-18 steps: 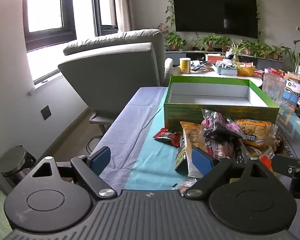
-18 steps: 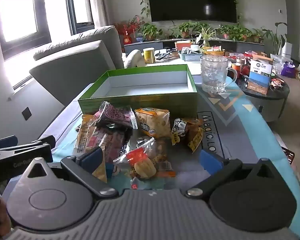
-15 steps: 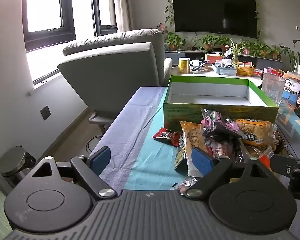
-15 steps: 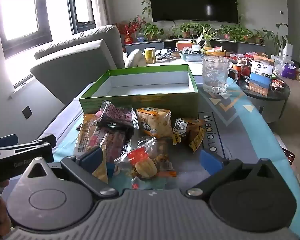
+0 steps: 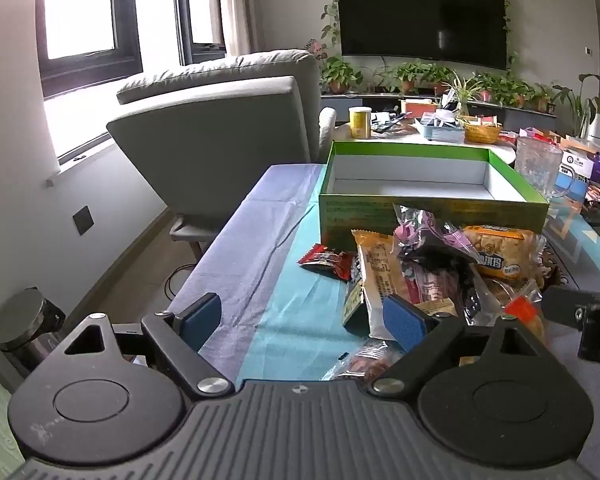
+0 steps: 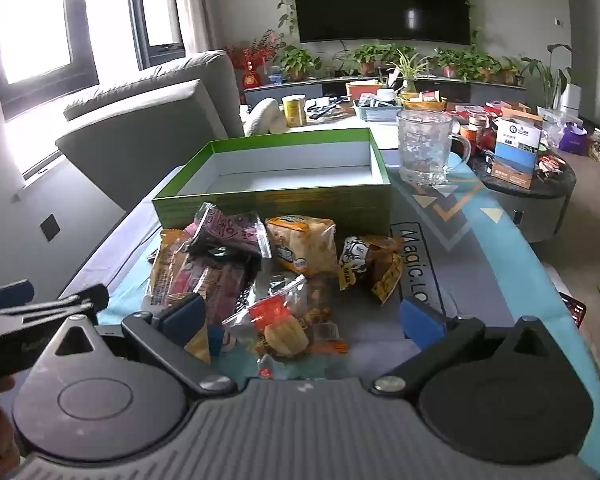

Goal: Organize snacks
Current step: 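Move both tools toward the snack pile in front of the green box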

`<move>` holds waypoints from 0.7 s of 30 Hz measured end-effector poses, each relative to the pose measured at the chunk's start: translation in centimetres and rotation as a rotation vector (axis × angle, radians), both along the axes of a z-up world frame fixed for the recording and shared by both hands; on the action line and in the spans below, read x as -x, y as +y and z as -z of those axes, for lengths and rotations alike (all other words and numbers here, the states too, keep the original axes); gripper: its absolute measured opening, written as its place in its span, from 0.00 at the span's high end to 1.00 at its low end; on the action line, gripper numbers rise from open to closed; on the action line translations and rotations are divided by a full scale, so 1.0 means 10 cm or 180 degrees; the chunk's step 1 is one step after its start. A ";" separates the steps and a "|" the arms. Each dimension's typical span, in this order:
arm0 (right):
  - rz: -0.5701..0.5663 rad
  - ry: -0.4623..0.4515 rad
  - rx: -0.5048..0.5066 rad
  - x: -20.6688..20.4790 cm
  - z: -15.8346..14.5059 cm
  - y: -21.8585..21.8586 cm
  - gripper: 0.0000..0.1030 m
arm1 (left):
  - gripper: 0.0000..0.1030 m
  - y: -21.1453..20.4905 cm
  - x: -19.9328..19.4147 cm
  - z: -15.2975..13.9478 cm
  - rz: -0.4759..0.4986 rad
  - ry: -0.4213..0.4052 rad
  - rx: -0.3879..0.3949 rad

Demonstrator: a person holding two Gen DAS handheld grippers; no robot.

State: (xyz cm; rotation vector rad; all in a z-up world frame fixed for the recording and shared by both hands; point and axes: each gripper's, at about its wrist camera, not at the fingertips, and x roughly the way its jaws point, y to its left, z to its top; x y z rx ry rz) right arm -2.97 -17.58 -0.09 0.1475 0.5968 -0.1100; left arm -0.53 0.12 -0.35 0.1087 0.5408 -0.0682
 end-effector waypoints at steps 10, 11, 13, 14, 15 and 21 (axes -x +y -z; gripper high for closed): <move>-0.0006 -0.0004 -0.0033 0.06 0.04 -0.05 0.51 | 0.15 -0.03 0.05 0.00 0.0046 0.0014 -0.0030; -0.0005 -0.0004 -0.0032 0.06 0.04 -0.05 0.51 | 0.15 -0.03 0.05 -0.01 0.0046 0.0006 -0.0028; -0.0003 -0.0006 -0.0032 0.06 0.04 -0.05 0.51 | 0.15 -0.04 0.06 -0.01 0.0050 -0.0005 -0.0028; 0.0000 -0.0006 -0.0032 0.06 0.04 -0.05 0.51 | 0.15 -0.04 0.07 -0.01 0.0056 -0.0008 -0.0033; 0.0000 -0.0008 -0.0034 0.06 0.04 -0.05 0.51 | 0.15 -0.05 0.07 -0.01 0.0060 -0.0010 -0.0038; -0.0003 -0.0015 -0.0041 0.08 0.04 -0.05 0.51 | 0.15 -0.07 0.11 -0.02 0.0091 -0.0021 -0.0050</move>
